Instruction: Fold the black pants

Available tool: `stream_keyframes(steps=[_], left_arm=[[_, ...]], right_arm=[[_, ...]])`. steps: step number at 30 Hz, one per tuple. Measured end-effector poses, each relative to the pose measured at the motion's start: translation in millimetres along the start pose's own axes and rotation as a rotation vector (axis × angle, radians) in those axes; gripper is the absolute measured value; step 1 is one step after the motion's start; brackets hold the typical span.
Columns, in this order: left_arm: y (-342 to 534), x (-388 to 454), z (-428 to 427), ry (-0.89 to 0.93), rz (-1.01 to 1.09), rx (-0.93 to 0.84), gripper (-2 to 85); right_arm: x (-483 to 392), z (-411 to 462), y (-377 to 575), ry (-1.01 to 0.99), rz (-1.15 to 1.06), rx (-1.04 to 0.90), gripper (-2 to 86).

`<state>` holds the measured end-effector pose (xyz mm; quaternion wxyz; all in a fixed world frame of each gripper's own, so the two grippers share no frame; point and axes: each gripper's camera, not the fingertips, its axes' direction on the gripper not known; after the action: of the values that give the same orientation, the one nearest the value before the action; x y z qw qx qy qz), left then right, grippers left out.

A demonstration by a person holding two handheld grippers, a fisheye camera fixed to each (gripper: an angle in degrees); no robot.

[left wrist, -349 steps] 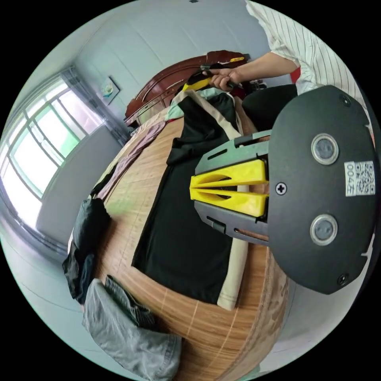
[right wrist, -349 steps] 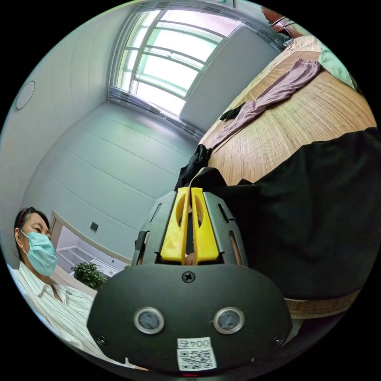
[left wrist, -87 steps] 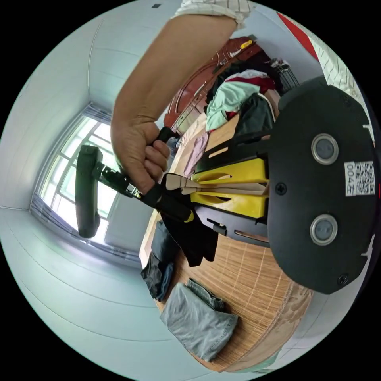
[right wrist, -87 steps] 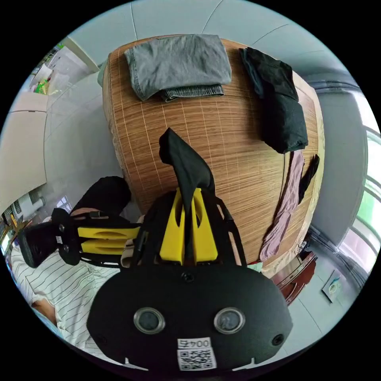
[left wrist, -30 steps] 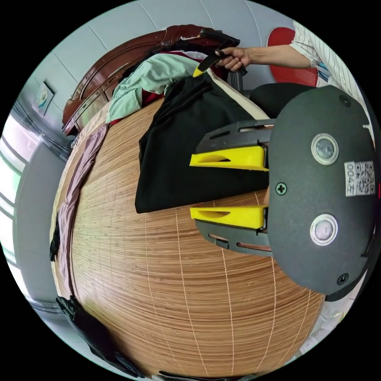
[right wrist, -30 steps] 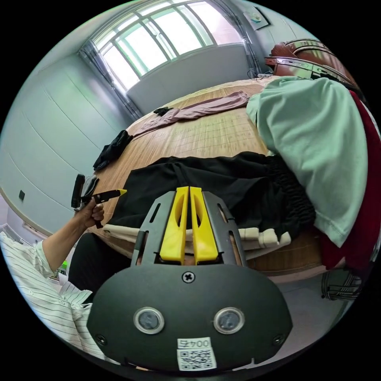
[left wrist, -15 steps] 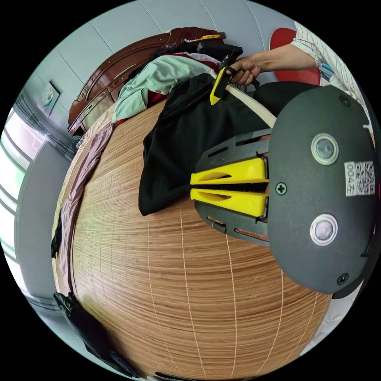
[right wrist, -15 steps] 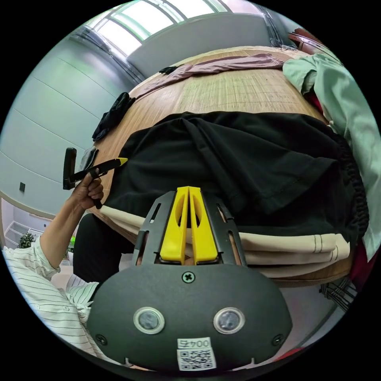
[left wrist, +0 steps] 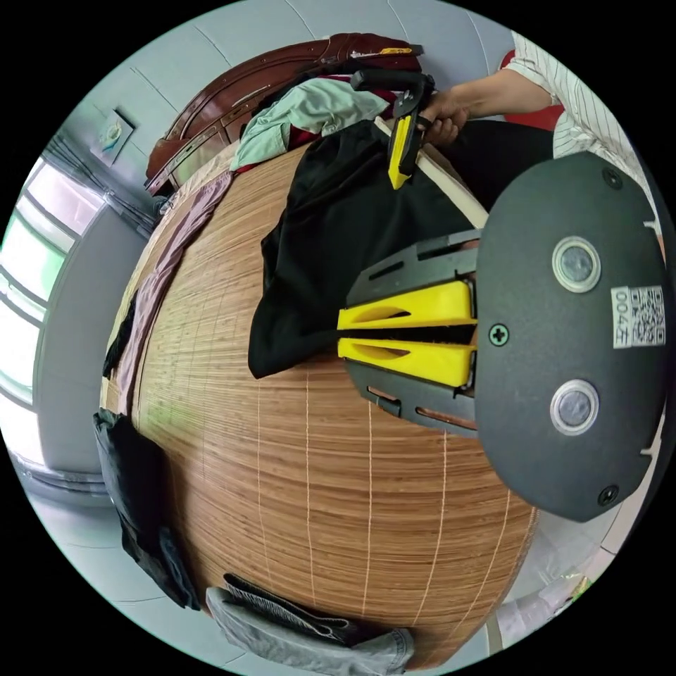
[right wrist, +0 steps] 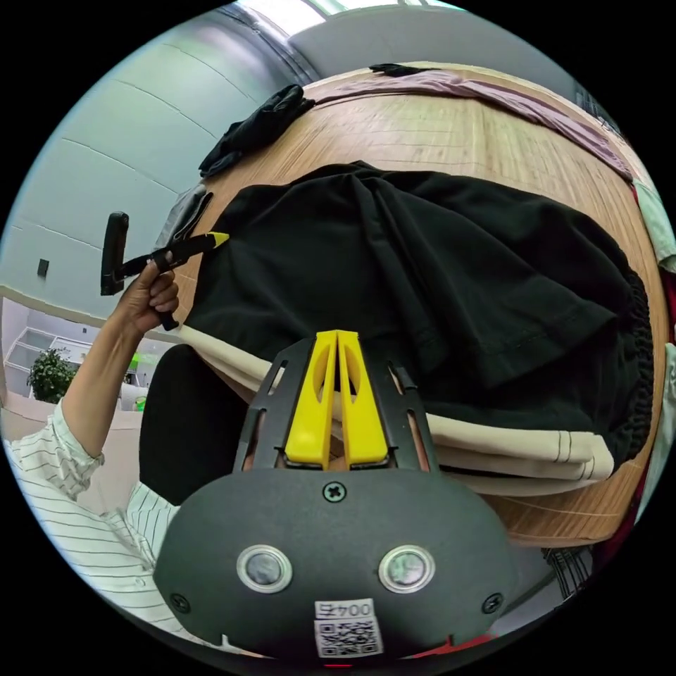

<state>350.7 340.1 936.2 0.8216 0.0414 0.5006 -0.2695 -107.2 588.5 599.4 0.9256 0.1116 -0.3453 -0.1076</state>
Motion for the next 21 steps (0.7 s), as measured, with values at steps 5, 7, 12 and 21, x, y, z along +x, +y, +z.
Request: stream_keyframes(steps=[5,7,12,21], left_arm=[[18,-3,-37,0.099,-0.015,0.082,7.4],[35,6,-54,0.171,-0.001,0.170,6.4],[71,55,-59,0.093,0.106,0.201,1.9],[100,146,-12,-0.109,0.283,0.099,0.1]], right_arm=[[-31,-76,29,0.082,-0.001,0.358,3.4],[-29,-106,44,0.109,0.034,0.428,6.5],[-5,-153,77,0.205,0.163,0.388,1.2],[-17,-142,49,0.443,0.124,0.243,-0.4]])
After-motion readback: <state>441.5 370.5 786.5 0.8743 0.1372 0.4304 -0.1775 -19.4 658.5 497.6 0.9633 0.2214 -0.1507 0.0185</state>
